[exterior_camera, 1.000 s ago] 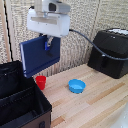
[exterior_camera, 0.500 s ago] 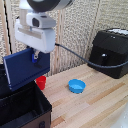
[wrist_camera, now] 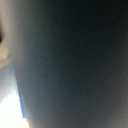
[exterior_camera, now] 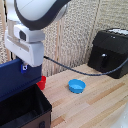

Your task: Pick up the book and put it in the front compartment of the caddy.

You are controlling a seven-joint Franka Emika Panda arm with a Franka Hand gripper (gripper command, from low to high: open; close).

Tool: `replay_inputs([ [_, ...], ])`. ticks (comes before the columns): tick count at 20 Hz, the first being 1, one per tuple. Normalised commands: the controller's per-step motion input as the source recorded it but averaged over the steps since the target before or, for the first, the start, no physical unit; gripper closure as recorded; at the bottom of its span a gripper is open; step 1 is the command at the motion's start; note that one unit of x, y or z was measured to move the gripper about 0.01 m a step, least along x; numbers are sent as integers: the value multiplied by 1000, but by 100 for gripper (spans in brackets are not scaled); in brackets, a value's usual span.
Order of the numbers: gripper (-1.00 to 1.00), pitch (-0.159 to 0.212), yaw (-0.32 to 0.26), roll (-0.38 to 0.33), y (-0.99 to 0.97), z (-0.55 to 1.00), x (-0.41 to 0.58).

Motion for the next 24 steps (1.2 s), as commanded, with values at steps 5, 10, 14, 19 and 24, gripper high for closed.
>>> replay_inputs([
  [5,100,43,-50,-86,581,0,75],
  [10,100,14,-60,-83,325,0,196],
  [14,-100,0,-45,-69,-7,137,254],
  [19,-100,44,0,0,-134,123,193],
  [24,-100,91,4,34,-145,34,218],
])
